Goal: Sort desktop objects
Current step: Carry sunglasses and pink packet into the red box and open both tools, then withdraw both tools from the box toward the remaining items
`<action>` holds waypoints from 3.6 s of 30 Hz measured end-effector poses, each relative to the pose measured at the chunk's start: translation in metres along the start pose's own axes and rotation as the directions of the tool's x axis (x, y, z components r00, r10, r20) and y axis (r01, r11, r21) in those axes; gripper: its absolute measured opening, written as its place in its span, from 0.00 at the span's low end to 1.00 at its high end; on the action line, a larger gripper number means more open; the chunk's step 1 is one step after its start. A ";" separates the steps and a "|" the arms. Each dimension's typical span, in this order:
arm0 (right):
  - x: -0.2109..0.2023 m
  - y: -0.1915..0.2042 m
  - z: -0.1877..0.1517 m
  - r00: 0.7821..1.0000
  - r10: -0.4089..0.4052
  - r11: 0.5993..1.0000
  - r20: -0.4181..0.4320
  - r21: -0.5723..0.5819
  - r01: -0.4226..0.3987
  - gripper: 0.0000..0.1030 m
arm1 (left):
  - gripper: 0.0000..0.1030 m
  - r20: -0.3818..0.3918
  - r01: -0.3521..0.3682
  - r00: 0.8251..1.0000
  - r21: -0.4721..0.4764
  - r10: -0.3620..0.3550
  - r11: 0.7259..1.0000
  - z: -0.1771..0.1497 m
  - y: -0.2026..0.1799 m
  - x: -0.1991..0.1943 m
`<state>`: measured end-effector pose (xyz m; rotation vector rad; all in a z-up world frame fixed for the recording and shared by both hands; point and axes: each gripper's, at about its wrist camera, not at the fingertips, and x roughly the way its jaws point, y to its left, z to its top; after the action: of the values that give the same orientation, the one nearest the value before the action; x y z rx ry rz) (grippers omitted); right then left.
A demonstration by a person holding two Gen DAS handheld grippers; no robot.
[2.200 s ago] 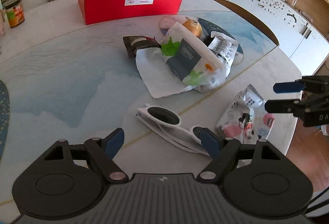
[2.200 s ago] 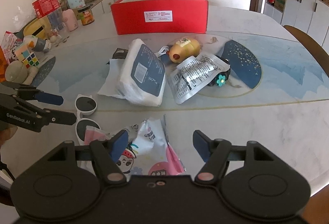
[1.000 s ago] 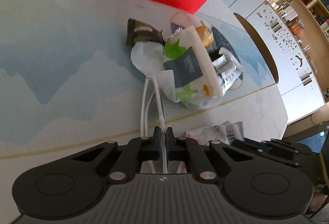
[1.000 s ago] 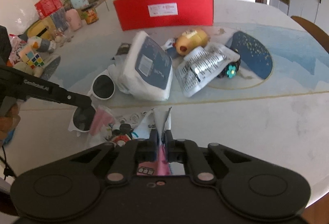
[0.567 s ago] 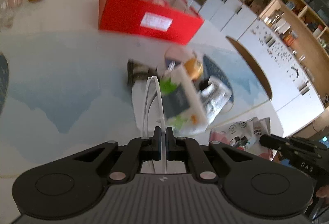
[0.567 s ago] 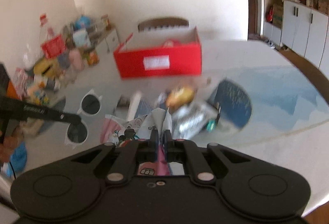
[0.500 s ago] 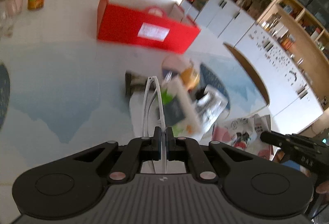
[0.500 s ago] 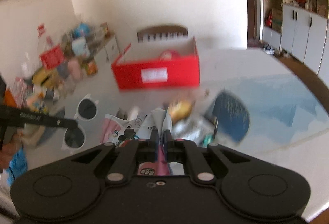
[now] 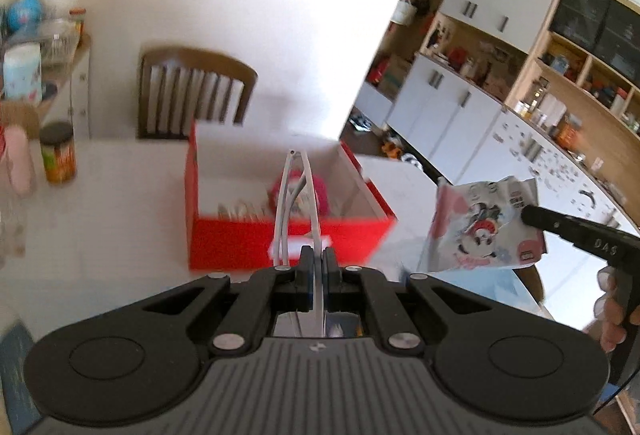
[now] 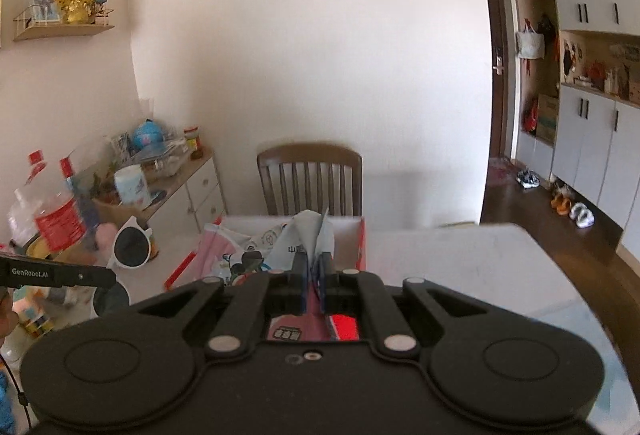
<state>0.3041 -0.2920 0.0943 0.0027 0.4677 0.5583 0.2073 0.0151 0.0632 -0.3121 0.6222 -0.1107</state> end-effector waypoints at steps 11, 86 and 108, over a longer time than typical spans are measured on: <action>0.114 -0.024 0.012 0.997 0.041 0.999 -0.059 -0.013 -0.042 1.00 | 0.03 -0.008 -0.085 0.996 -0.007 0.085 0.996 0.069 0.018 0.107; 0.028 0.039 -0.054 0.964 0.059 0.989 -0.259 -0.116 -0.092 1.00 | 0.68 -0.116 -0.086 0.988 0.143 0.103 0.986 0.054 0.013 0.111; -0.027 0.125 -0.149 0.935 0.080 0.982 -0.346 -0.135 -0.134 1.00 | 0.68 -0.156 -0.028 0.984 0.321 0.082 0.947 -0.097 0.003 0.049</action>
<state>0.1566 -0.2179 -0.0116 -0.2231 0.7630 0.7061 0.1902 -0.0161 -0.0391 0.0283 0.7676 -0.1827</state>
